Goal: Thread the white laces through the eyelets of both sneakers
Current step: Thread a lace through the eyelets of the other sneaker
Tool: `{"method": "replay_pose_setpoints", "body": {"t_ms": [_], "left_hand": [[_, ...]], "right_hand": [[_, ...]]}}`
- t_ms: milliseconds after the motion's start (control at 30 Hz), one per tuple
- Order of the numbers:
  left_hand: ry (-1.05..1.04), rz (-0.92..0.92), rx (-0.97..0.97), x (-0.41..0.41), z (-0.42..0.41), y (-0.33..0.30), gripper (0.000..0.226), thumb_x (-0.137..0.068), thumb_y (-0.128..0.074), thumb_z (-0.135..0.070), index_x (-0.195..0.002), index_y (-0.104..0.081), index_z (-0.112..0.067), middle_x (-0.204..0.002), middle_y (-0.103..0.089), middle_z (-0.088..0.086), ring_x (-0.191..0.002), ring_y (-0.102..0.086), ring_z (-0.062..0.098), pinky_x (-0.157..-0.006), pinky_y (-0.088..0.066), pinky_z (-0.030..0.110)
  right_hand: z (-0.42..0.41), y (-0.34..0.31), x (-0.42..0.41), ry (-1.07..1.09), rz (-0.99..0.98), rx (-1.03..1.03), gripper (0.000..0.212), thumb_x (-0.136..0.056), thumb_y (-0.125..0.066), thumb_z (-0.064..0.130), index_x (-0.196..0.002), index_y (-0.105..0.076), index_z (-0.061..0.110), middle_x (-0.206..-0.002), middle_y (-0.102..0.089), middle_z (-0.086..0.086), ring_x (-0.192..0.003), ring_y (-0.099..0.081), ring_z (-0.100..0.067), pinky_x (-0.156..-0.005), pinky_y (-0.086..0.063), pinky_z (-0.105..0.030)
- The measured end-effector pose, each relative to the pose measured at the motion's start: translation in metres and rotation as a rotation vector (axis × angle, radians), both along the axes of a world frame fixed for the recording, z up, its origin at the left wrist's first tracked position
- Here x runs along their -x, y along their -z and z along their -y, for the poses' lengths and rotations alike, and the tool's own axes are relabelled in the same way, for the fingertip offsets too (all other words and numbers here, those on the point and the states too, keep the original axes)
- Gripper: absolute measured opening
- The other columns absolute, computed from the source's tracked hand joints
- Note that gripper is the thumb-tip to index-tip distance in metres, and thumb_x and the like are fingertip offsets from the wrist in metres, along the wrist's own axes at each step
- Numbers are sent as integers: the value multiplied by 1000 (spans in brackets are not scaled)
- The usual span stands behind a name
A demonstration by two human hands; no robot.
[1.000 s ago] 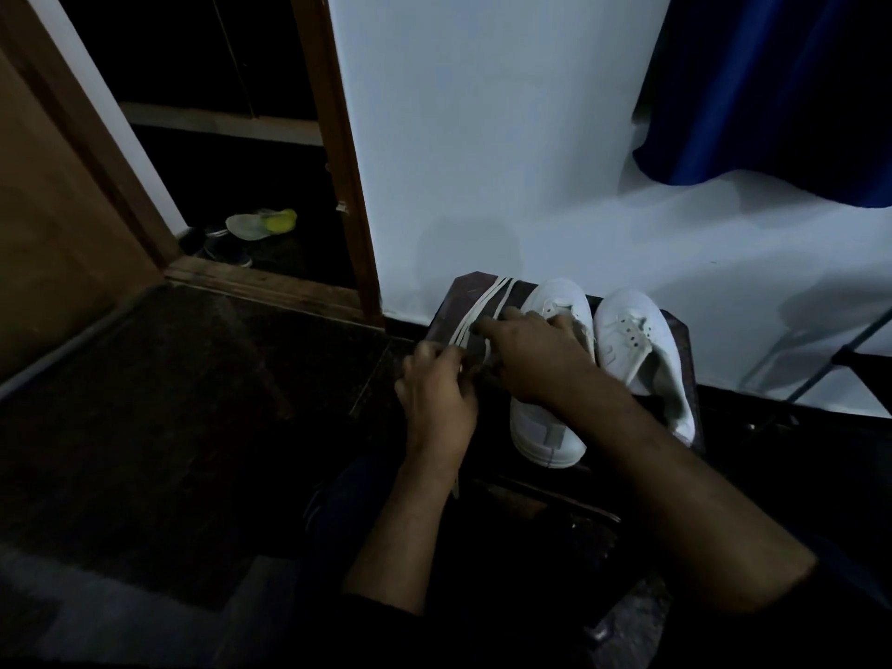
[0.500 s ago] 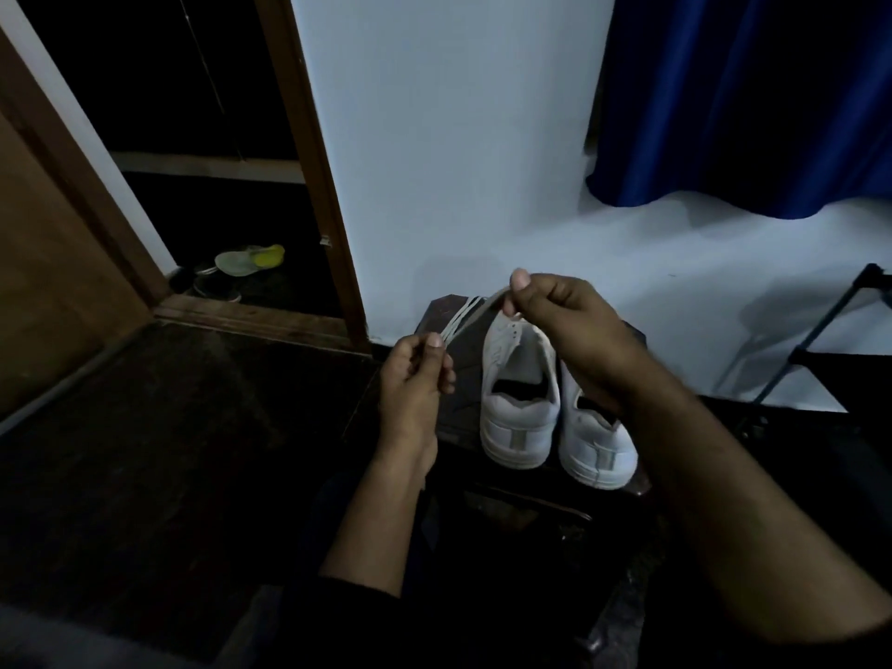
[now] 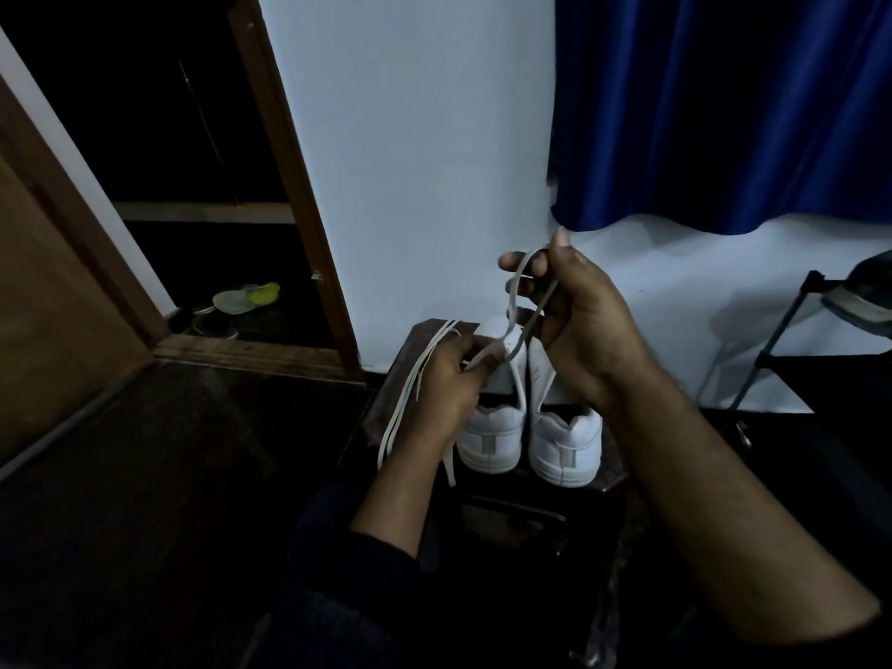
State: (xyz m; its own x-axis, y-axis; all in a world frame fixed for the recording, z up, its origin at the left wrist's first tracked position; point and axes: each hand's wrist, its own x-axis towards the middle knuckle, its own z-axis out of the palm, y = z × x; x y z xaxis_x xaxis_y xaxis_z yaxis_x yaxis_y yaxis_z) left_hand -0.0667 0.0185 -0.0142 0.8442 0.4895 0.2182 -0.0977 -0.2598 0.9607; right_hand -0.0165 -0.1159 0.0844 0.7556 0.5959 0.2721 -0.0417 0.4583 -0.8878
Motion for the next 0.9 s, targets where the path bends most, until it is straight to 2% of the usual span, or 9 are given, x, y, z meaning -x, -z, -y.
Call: {"method": "replay_pose_setpoints", "body": {"t_ms": [67, 133, 267, 367, 467, 667, 767, 833, 900], "left_hand": [[24, -26, -25, -5, 1, 3, 22, -90, -73, -45, -95, -78, -25, -85, -75, 1, -84, -69, 13, -81, -55, 39], [69, -59, -62, -9, 3, 5, 19, -91, -73, -44, -86, -75, -26, -73, -69, -1, -76, -66, 16, -74, -54, 39], [104, -85, -396, -14, -3, 8, 31, -84, -77, -48, -67, -60, -28, -73, -55, -5, -77, -60, 21, -68, -49, 39], [-90, -185, -647, -12, -16, 5, 9, -83, -78, -37, -85, -74, -29, -99, -64, 5, -99, -62, 29, -78, -49, 36], [-206, -181, -520, -12, -38, 5, 12, -86, -73, -29, -91, -79, -20, -97, -74, 8, -96, -68, 30, -76, -50, 31], [-49, -100, -159, -18, -44, -17, 16, -76, -61, -11, -73, -73, -22, -68, -69, -9, -64, -61, 10, -67, -47, 30], [29, -43, -144, -20, -35, -36, 16, -80, -54, -3, -80, -69, -7, -60, -62, -12, -55, -52, 4, -61, -43, 25], [51, -5, -59, -21, -31, -47, 25, -88, -51, 9, -83, -68, -8, -62, -61, -7, -53, -47, 5, -52, -39, 19], [80, 35, 72, -21, -25, -58, 28, -95, -47, 10, -88, -66, -10, -65, -57, 0, -52, -41, 7, -44, -31, 15]], "right_hand": [[0, 3, 0, -12, -35, -44, 35, -105, -40, 40, -81, -54, 20, -105, -75, -4, -104, -68, -19, -91, -49, -34], [-1, 5, -1, -65, -194, -175, 33, -106, -41, 38, -83, -56, 20, -87, -72, -2, -89, -70, -19, -91, -51, -34], [2, 3, -9, 25, -207, -139, 26, -105, -45, 39, -86, -54, 24, -69, -47, 8, -53, -32, -6, -50, -29, -20], [4, 9, -18, 332, 191, 221, 24, -104, -50, 36, -90, -62, 19, -74, -56, 7, -55, -39, -7, -49, -30, -22], [3, 25, -28, 571, 796, 793, 25, -101, -52, 43, -101, -65, 21, -95, -67, 5, -83, -62, -13, -72, -51, -33], [-3, 58, -33, 144, 955, 1593, 39, -98, -48, 57, -91, -53, 19, -108, -65, -13, -104, -61, -31, -79, -45, -35], [-1, 60, -35, 130, 864, 1423, 36, -104, -44, 45, -84, -61, 20, -96, -71, -7, -95, -64, -25, -78, -49, -30], [1, 54, -34, 234, 715, 1144, 41, -106, -41, 44, -87, -68, 19, -81, -72, -1, -75, -62, -15, -64, -44, -15], [4, 49, -32, 277, 435, 767, 43, -106, -42, 44, -88, -70, 17, -76, -72, 0, -63, -59, -11, -62, -46, -19]]}}
